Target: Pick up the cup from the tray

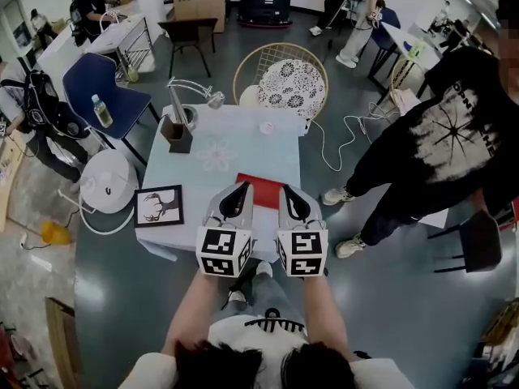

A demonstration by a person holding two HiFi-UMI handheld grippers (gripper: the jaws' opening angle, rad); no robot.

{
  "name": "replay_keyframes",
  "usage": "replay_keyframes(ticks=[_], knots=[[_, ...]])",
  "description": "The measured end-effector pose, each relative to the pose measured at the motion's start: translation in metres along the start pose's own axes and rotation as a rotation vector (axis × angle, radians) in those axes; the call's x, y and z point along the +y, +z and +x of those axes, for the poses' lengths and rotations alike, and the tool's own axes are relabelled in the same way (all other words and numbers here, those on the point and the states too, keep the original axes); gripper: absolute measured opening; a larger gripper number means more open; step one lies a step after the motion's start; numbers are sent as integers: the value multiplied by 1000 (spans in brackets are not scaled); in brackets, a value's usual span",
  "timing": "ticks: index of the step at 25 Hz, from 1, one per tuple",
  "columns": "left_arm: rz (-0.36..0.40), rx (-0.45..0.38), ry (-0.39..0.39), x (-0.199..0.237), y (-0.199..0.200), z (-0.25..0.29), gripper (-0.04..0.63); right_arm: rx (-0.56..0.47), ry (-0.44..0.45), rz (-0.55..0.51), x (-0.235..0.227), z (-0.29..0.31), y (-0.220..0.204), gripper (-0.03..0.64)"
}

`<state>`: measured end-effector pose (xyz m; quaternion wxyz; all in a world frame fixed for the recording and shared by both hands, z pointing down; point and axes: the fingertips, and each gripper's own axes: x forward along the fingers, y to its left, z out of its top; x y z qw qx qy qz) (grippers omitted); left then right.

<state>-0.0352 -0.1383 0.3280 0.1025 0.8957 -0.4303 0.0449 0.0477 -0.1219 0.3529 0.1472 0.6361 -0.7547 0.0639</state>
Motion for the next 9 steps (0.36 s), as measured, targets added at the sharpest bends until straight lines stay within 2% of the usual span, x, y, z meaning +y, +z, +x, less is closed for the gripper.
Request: replay_keyframes(ticks=[9], knots=[[5, -17, -10, -8, -2, -21, 0, -16, -9, -10, 12, -22, -2, 21]])
